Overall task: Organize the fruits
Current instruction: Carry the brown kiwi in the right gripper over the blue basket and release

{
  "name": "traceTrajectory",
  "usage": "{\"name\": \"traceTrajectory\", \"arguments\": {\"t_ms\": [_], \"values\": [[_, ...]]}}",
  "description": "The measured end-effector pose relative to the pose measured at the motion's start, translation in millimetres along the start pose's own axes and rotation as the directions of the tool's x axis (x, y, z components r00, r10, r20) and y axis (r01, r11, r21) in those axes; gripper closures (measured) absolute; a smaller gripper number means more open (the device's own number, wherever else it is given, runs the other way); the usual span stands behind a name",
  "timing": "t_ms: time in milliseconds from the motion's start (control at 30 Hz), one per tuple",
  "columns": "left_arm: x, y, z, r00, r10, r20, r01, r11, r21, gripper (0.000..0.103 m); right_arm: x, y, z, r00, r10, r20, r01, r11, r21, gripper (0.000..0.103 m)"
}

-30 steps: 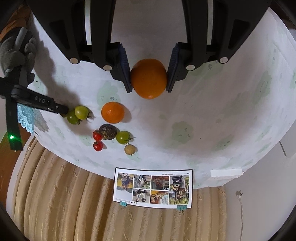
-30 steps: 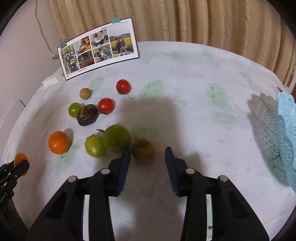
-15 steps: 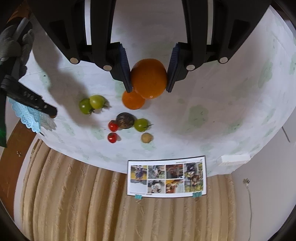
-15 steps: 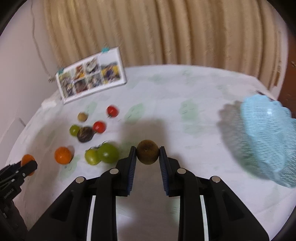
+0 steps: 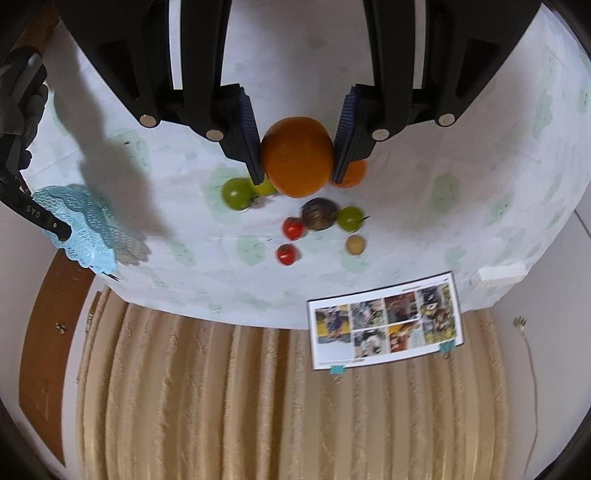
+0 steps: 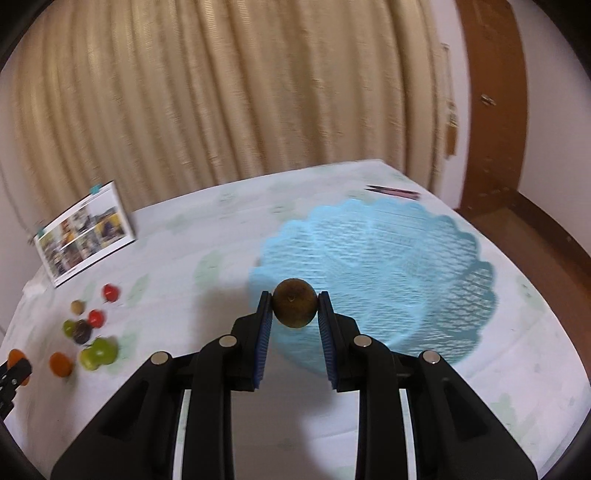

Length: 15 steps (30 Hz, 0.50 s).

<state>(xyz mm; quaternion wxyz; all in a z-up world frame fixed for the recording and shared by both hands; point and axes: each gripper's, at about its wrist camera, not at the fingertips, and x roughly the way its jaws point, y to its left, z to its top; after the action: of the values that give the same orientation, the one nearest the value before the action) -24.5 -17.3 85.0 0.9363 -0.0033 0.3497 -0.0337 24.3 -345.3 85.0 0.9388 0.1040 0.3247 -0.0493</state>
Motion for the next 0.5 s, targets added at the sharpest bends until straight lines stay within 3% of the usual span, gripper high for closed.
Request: {"name": "traceTrajectory", "arguments": {"t_ms": [200,267,333,500], "values": [[0.5,-27.2,7.7,1.000,-0.024,0.012,0.023,0.999,0.044,0.065,0.5,-31.7,-1.7,0.999,-0.045,0.005,0.045,0.998,0.044,0.073],[1.4,-36.8,10.3,0.999,-0.033,0.014,0.032,0.998,0.061,0.065,-0.9,-38.3,-2.4,0.999,-0.053,0.013,0.052,0.997,0.056,0.059],[1.7,-44.7,11.8,0.999,-0.043,0.016,0.042,0.996,0.077,0.065,-2.9,-43.3,-2.7,0.997,-0.067,0.035,0.065,0.996,0.069,0.028],[4.9,-63.4,20.4,0.998,-0.066,0.016,0.064,0.992,0.107,0.065,-13.9,-53.5,-2.4,0.983,-0.139,0.119,0.127,0.987,0.101,0.026]]}}
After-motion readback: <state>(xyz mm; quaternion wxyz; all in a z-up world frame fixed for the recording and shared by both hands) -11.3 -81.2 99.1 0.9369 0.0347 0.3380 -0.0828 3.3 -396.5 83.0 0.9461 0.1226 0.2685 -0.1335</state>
